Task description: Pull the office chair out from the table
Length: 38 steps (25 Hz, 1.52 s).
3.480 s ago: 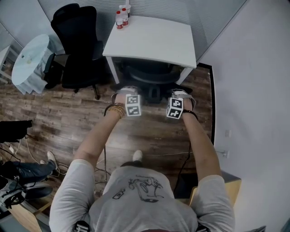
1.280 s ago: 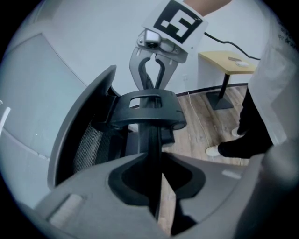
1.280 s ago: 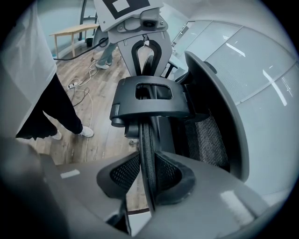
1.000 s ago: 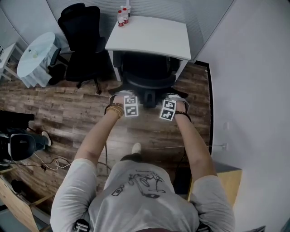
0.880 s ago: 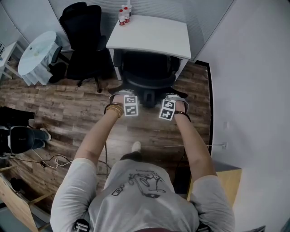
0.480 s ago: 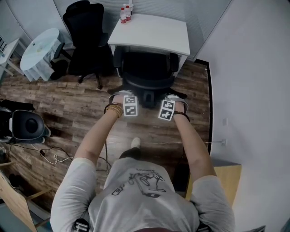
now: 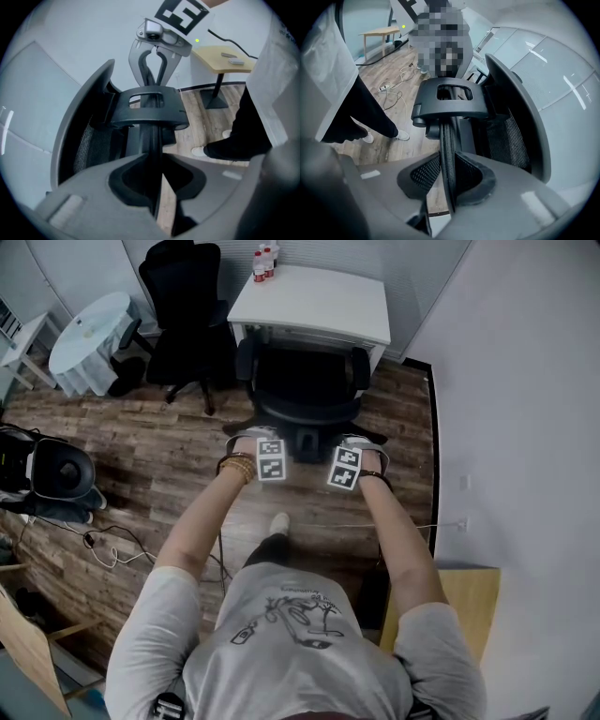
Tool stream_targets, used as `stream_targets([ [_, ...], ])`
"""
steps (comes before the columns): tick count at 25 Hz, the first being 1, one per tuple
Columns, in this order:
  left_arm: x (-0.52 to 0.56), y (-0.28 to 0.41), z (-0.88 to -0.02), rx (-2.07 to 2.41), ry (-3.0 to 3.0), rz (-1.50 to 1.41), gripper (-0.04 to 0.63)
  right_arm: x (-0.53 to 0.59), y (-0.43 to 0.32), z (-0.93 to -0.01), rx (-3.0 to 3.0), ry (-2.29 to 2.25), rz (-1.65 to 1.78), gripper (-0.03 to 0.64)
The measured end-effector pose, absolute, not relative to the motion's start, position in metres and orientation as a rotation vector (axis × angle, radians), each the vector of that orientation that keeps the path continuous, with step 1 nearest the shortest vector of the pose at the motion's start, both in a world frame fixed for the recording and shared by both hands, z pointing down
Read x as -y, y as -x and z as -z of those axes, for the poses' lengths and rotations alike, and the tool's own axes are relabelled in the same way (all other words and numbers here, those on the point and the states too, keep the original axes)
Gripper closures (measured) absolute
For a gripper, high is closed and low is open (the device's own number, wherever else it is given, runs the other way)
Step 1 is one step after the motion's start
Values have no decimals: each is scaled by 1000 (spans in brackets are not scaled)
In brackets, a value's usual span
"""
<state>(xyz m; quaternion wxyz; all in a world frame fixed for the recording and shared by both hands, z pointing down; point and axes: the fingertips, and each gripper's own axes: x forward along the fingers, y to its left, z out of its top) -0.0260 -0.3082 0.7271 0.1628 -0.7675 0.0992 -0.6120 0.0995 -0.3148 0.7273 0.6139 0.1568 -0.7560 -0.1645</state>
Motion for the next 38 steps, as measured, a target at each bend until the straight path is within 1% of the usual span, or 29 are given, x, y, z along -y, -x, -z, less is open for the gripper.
stream_targets([
  [18, 181, 9, -732, -310, 2167, 1771, 509, 183, -116, -732, 1771, -360, 378, 518],
  [38, 80, 2, -735, -315, 2171, 1781, 508, 78, -123, -736, 1772, -354, 374, 522],
])
